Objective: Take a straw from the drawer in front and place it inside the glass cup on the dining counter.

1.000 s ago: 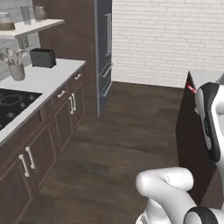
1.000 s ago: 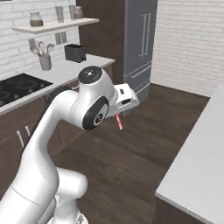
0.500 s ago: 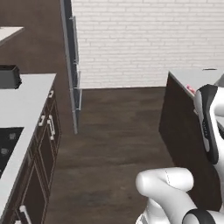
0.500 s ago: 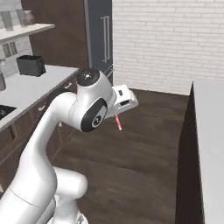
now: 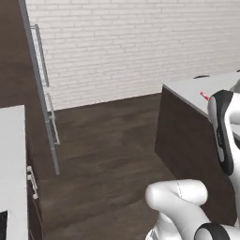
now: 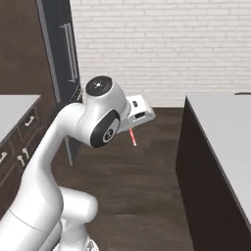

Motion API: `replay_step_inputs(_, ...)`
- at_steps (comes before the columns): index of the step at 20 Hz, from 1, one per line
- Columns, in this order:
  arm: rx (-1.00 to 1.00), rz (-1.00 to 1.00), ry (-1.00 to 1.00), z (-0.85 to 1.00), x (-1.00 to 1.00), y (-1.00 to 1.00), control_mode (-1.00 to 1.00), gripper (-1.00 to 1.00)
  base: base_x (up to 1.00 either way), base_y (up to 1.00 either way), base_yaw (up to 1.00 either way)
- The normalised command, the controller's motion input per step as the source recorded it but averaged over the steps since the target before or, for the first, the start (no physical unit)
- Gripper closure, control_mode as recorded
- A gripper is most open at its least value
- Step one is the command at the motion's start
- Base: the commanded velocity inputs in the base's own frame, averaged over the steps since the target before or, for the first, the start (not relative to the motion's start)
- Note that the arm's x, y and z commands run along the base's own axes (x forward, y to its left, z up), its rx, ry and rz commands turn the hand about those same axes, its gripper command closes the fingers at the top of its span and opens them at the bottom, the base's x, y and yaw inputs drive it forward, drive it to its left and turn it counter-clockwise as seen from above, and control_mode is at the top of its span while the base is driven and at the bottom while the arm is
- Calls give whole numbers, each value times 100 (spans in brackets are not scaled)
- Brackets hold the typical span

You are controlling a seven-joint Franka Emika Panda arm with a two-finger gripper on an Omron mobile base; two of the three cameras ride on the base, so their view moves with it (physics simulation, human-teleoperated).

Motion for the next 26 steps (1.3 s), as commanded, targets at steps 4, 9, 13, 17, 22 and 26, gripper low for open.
replay_step_inputs(4,0,0,0,0,0,0,100,100,100,57,-48)
replay_step_inputs(9,0,0,0,0,0,0,100,100,100,53,-46)
replay_step_inputs(13,0,0,0,0,0,0,100,100,100,52,-44)
replay_step_inputs(17,0,0,0,0,0,0,100,100,100,52,-43)
replay_step_inputs(22,0,0,0,0,0,0,100,100,100,58,-43)
replay_step_inputs(26,0,0,0,0,0,0,100,100,100,62,-44)
